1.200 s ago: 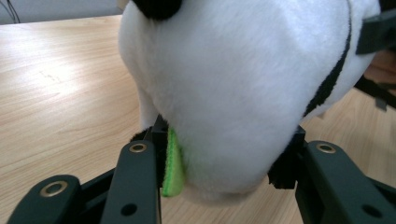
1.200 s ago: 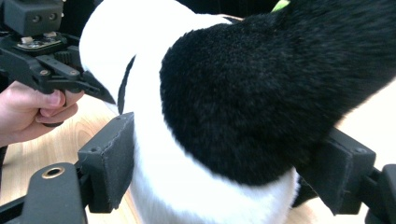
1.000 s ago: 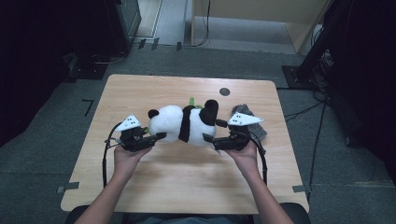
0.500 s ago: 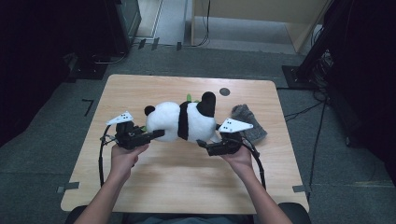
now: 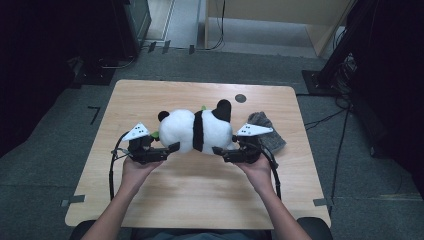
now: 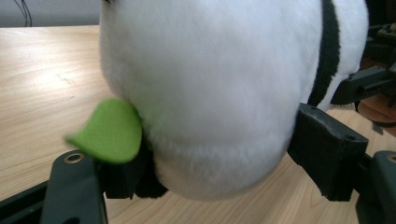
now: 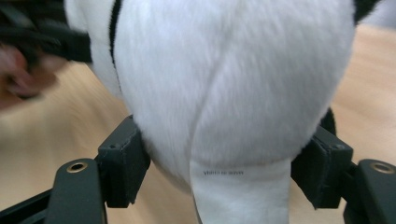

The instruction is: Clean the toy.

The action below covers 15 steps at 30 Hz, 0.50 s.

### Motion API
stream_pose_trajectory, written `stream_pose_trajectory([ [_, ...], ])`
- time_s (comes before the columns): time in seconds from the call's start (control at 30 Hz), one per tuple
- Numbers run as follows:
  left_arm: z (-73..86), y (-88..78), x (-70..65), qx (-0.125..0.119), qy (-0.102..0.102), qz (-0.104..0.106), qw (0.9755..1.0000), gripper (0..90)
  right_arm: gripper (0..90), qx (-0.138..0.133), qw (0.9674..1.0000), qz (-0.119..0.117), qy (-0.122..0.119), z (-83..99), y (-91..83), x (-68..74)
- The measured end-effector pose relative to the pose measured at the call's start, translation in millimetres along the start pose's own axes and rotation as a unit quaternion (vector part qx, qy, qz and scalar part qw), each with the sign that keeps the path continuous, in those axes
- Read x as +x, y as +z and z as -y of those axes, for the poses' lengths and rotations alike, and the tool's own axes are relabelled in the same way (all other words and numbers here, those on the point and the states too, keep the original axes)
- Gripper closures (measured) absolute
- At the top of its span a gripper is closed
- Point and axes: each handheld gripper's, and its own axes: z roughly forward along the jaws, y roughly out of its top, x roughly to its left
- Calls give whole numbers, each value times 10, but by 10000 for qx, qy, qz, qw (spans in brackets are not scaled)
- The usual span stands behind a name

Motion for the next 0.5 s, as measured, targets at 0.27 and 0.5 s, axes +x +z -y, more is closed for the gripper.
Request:
stream_pose_trajectory([
  [0.27,52,57,-47,230,397,-87,9989,232,231,-91,9993,-67,366,-59,-58,-32],
  [0.5,90,142,-76,647,571,-172,9961,303,228,83,9983,0,580,-54,-58,-85],
])
